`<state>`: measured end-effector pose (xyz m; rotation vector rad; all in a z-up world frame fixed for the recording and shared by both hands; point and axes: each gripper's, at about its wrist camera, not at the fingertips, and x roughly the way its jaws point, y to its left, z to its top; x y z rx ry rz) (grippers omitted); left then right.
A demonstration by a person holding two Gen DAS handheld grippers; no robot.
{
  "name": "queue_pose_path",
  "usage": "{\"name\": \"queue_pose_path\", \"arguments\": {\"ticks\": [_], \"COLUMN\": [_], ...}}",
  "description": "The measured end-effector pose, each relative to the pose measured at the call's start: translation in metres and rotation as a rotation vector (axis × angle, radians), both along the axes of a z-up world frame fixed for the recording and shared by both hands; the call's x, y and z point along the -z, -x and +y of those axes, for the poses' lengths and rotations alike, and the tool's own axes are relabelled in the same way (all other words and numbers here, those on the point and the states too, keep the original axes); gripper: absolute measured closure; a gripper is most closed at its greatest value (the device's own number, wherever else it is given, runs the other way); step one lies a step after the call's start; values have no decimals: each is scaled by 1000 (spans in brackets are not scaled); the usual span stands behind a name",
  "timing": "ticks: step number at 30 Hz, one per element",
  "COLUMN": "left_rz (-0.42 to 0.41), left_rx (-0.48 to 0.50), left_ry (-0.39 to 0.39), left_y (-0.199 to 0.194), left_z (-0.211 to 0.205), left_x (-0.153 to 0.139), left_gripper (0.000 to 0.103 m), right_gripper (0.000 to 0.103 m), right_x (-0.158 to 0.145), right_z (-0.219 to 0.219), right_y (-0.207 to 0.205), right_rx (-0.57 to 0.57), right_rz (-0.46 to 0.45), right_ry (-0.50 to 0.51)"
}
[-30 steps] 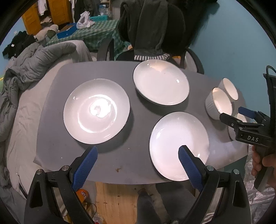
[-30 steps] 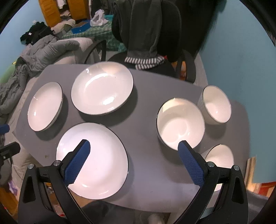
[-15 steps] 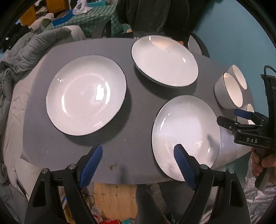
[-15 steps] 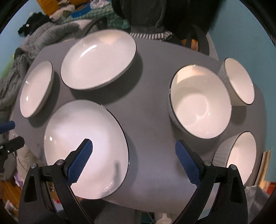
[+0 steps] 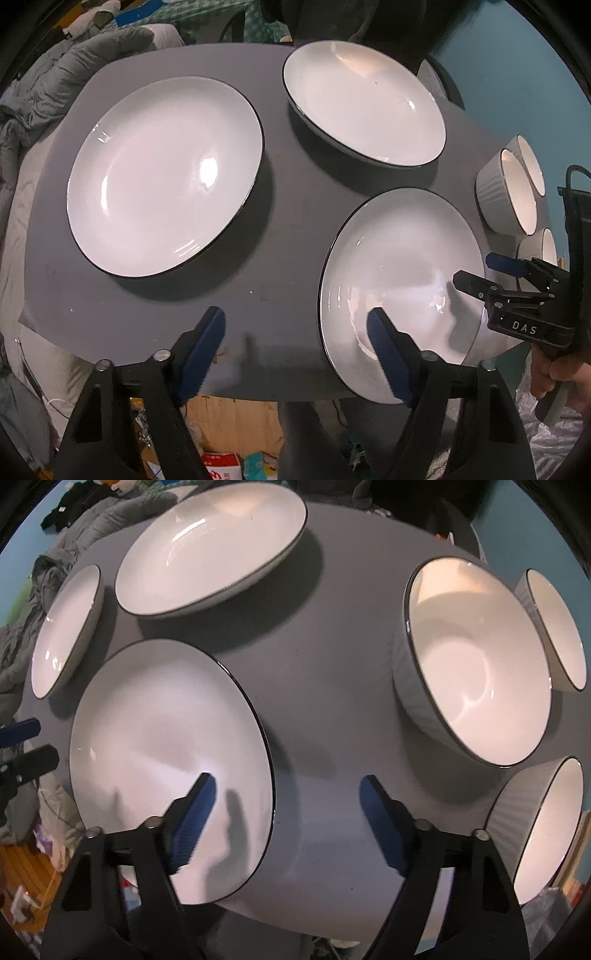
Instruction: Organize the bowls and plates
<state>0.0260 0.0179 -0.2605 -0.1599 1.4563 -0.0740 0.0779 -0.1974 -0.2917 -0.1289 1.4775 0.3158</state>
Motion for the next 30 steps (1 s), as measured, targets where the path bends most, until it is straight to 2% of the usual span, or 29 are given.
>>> {"name": "queue_pose_path", "arguments": {"ticks": [3, 5, 6, 8, 10, 14, 16, 18, 22, 24, 25, 30], "left_rz": [27, 49, 59, 81, 98, 126, 129, 133, 148, 149, 150, 164], "left_rx": [-5, -7, -9, -15, -29, -59, -61, -55, -62, -66, -67, -50], "left_ry": [4, 3, 2, 6, 24, 61, 70, 66, 92, 99, 98, 91], "left_y": [-1, -3, -3, -1, 1, 6, 6, 7, 6, 3, 1, 1], "left_z": [-1, -1, -2, -3, -2, -3, -5, -6, -4, -5, -6, -10], "left_x": [4, 6, 8, 14, 19, 27, 29, 30, 33, 32, 30, 31], "left_gripper": [32, 40, 47, 56, 68, 75, 79, 79, 89, 91, 91, 94], "right_gripper": [34, 47, 47, 68, 69, 77, 78, 78, 79, 84, 85, 86], "right_x": [3, 6, 6, 4, 3, 6, 8, 10, 5, 3, -4, -6], "right_z": [-7, -12, -16, -19, -25, -36, -41, -48, -53, -59, -48, -50], "right_y": [2, 3, 4, 4, 4, 1, -2, -2, -4, -7, 3, 7], "right_rx": [-7, -3, 1, -1, 7, 15, 20, 27, 32, 29, 27, 1], "right_rz": [22, 42, 44, 44, 67, 91, 102, 110, 120, 138, 140, 154], "right_ry": [-8, -19, -24, -54, -81, -110, -121, -123, -128, -136, -136, -120]}}
